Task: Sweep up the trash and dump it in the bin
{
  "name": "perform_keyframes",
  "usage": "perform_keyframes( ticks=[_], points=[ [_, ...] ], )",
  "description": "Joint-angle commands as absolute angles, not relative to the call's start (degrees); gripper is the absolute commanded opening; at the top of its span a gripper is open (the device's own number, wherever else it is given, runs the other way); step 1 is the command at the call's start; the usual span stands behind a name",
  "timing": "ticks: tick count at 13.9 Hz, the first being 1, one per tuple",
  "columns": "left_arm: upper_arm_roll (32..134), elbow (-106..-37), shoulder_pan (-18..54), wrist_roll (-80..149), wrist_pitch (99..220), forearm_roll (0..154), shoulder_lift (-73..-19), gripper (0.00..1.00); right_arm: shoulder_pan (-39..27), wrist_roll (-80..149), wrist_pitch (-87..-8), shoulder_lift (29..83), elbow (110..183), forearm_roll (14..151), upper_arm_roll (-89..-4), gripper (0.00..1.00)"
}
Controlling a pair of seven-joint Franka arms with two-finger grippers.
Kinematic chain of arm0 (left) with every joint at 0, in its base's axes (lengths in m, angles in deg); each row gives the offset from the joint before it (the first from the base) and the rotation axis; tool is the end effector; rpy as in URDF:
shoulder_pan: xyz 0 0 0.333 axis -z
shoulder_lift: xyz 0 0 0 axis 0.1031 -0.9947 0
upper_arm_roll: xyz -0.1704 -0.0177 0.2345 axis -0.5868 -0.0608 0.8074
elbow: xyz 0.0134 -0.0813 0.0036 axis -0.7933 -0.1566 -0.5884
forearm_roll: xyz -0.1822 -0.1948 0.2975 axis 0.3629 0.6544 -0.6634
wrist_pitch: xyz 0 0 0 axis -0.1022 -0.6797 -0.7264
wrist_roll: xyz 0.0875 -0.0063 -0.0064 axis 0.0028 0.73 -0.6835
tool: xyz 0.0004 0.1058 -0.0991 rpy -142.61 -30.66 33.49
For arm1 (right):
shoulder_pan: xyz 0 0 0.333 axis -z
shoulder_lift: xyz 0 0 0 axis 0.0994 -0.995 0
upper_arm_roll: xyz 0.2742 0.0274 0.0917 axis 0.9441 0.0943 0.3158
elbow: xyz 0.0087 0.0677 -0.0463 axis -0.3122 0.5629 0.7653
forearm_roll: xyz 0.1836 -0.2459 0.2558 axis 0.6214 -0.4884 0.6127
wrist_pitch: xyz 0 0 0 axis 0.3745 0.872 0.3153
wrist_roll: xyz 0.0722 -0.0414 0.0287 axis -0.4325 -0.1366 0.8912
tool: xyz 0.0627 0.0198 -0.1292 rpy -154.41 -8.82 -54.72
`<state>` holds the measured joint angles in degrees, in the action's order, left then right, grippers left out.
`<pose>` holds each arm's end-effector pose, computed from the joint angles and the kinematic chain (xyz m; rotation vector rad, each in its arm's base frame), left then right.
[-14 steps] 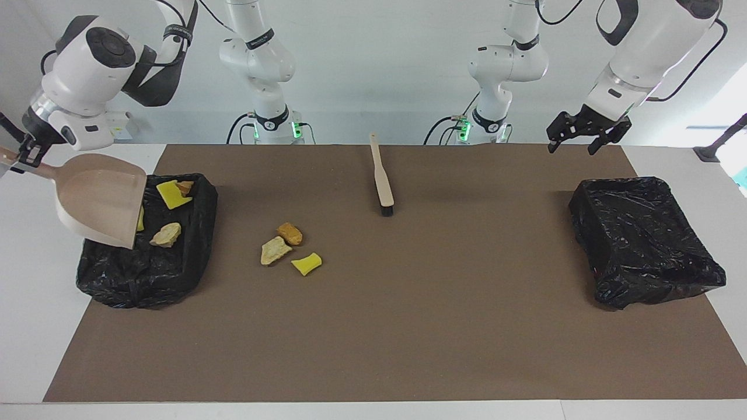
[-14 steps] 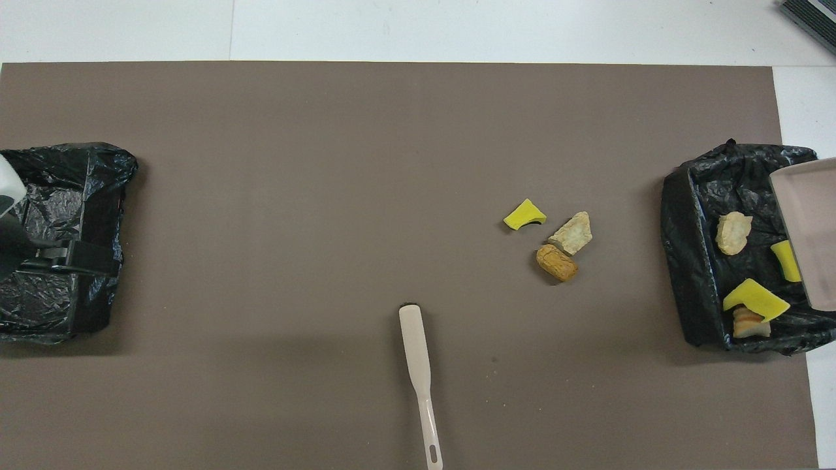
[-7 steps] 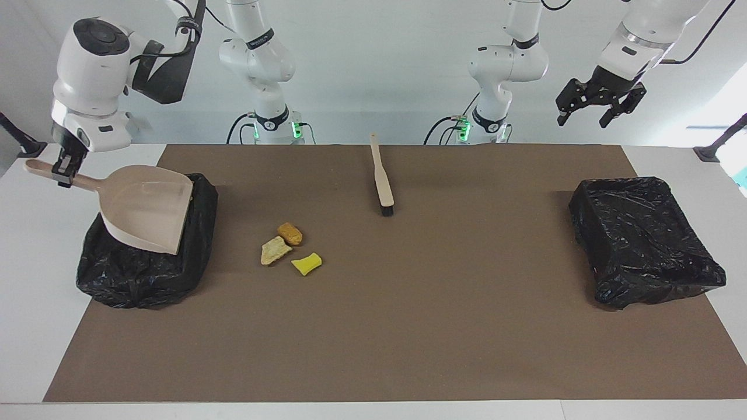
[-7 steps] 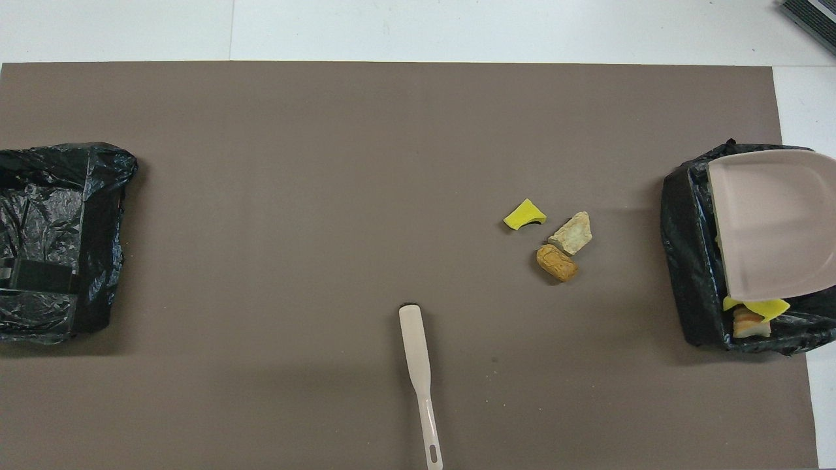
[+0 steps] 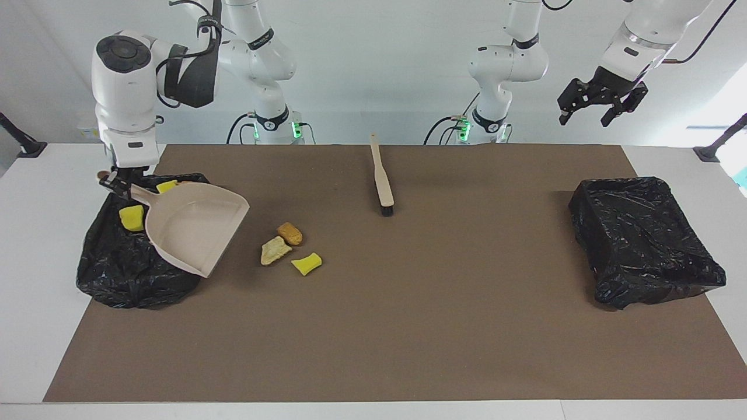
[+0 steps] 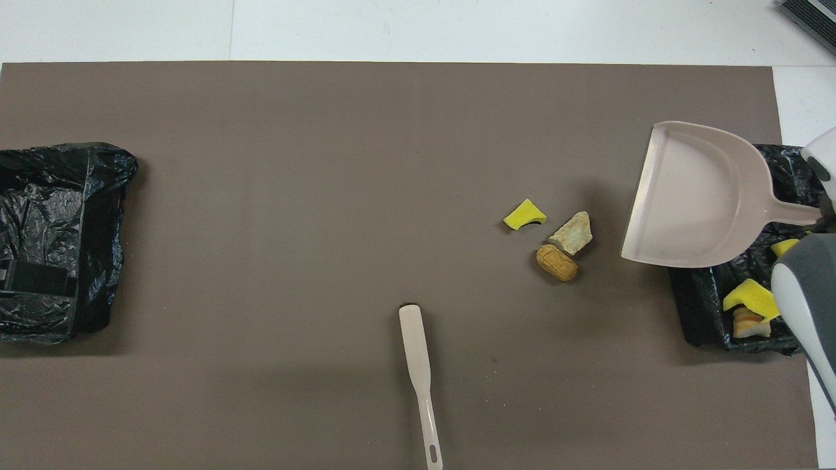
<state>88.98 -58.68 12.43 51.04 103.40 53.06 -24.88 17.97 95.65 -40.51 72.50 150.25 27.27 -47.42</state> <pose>0.4861 -0.0283 0.5979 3.1107 -0.1221 -0.0884 0.5687 -0.1031 0.4628 2.2420 1.6142 -0.2800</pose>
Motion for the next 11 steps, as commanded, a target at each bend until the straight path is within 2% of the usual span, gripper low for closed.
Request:
perform_keyframes(
  ticks=[1,11],
  points=[
    [89.01,-57.57,12.33,50.9,102.45,51.8,-24.99,1.0,15.03,83.37,-38.58,71.24,149.82,30.49,-47.17,0.0],
    [89.01,-57.48,12.42,50.81,102.53,51.88,-24.99,1.0,0.8,41.86,-38.05,64.04,147.63,44.37,-47.17,0.0]
  ],
)
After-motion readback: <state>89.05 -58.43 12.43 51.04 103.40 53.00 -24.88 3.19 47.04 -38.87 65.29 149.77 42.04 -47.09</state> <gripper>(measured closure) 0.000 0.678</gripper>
